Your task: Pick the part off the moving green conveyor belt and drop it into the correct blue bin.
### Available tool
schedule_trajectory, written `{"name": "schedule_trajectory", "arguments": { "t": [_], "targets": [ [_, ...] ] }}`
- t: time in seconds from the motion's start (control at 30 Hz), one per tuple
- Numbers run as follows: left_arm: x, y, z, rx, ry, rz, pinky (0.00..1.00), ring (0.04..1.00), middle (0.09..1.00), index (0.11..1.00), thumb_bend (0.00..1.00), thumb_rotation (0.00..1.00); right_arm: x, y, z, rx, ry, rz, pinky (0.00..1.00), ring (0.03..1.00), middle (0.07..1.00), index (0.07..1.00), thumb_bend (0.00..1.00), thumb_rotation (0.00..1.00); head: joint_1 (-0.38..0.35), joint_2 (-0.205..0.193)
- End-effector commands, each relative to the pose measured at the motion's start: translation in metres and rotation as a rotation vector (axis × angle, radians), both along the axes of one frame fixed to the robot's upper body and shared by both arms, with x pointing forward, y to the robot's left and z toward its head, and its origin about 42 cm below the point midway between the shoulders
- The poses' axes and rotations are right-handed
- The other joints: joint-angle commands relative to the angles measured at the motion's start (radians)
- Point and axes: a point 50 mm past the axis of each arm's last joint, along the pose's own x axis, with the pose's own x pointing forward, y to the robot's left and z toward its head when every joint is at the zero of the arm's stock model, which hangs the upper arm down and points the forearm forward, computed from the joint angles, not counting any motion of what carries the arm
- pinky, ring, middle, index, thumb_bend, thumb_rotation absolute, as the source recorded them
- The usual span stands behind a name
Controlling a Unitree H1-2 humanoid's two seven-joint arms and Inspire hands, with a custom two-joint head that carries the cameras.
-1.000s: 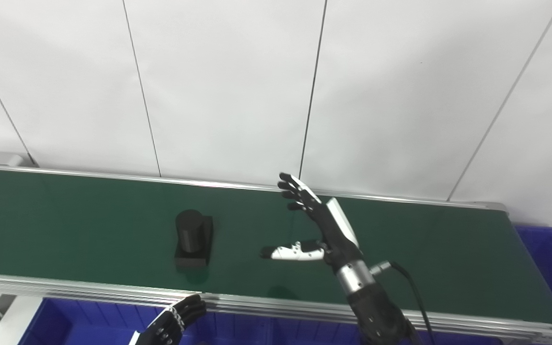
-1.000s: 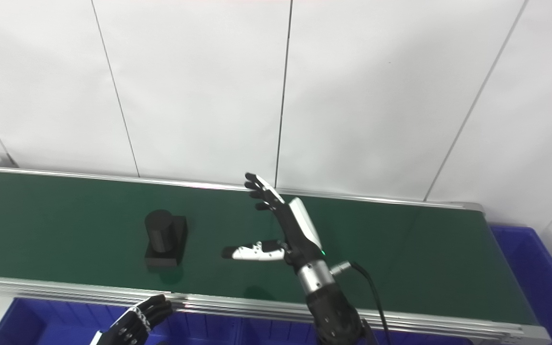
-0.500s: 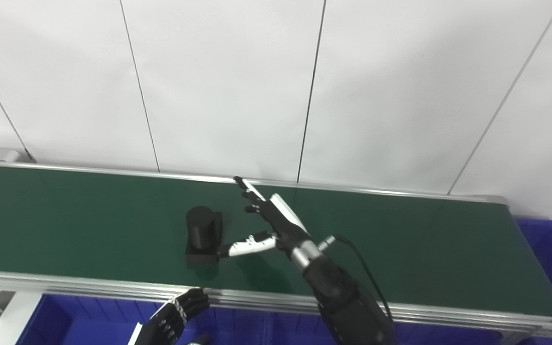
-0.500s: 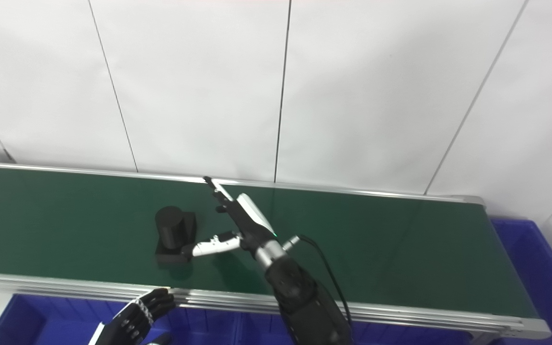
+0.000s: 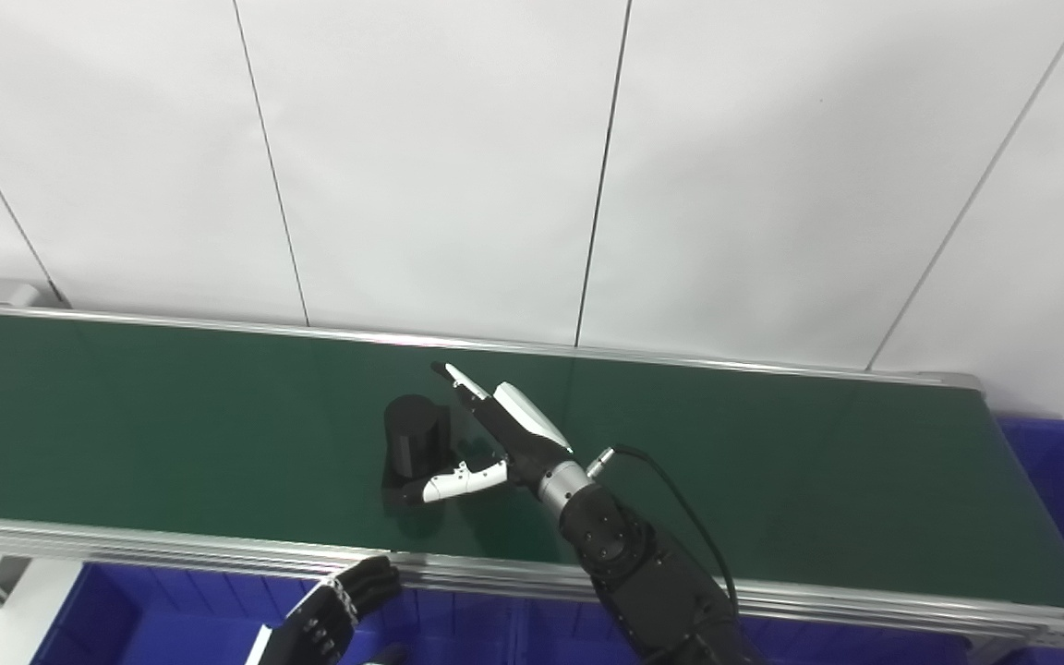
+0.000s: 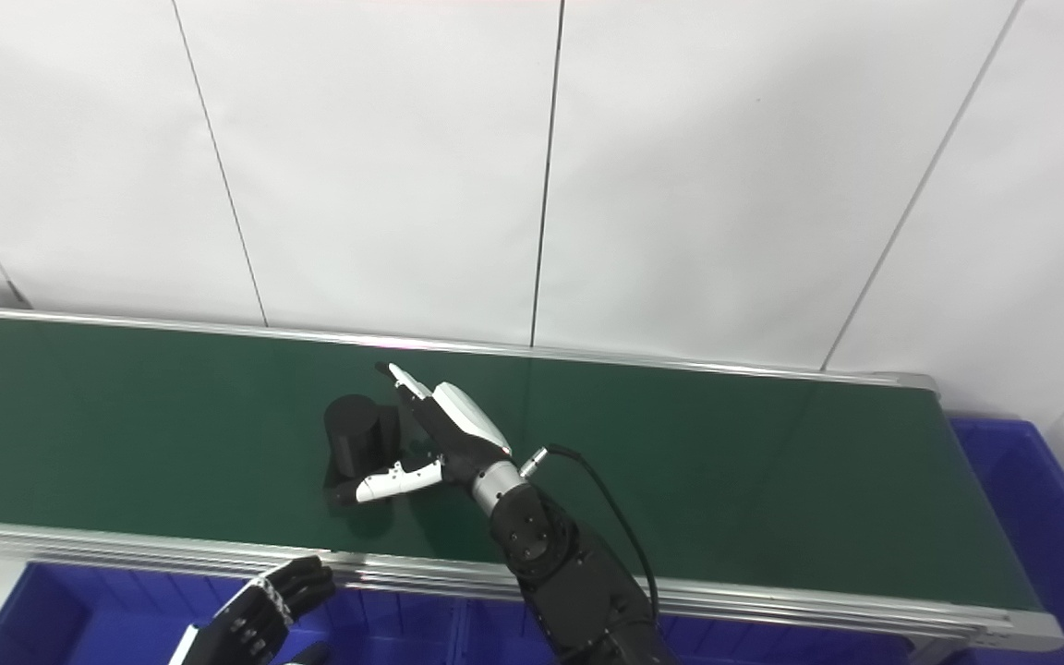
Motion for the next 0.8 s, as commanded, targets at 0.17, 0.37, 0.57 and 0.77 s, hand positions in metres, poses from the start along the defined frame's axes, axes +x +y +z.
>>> {"name": "schedule_trajectory", "arguments": {
  "t": [0.17, 0.37, 0.57, 0.77],
  "targets": [
    [0.003, -0.003, 0.008, -0.005, -0.047, 0.003, 0.86, 0.766, 0.767, 0.754, 0.59, 0.00, 0.015, 0.014, 0.029, 0.010, -0.125, 0.015, 1.00, 1.000, 1.000, 1.000, 0.93, 0.34, 0.006, 0.003],
    [0.002, -0.006, 0.008, -0.014, -0.050, 0.005, 0.87, 0.745, 0.759, 0.748, 0.58, 0.00, 0.013, 0.017, 0.025, 0.074, -0.156, -0.046, 0.99, 0.968, 0.933, 0.906, 0.91, 0.24, 0.013, 0.006],
    [-0.001, -0.007, 0.009, -0.020, -0.051, 0.007, 0.87, 0.763, 0.766, 0.750, 0.59, 0.00, 0.011, 0.023, 0.022, 0.165, -0.202, -0.105, 0.71, 0.741, 0.721, 0.718, 0.87, 0.10, 0.021, 0.009],
    [-0.002, -0.008, 0.007, -0.019, -0.048, 0.017, 0.87, 0.756, 0.767, 0.752, 0.58, 0.00, 0.007, 0.029, 0.021, 0.270, -0.242, -0.131, 0.35, 0.392, 0.472, 0.500, 0.82, 0.00, 0.024, 0.014]
  ]
}}
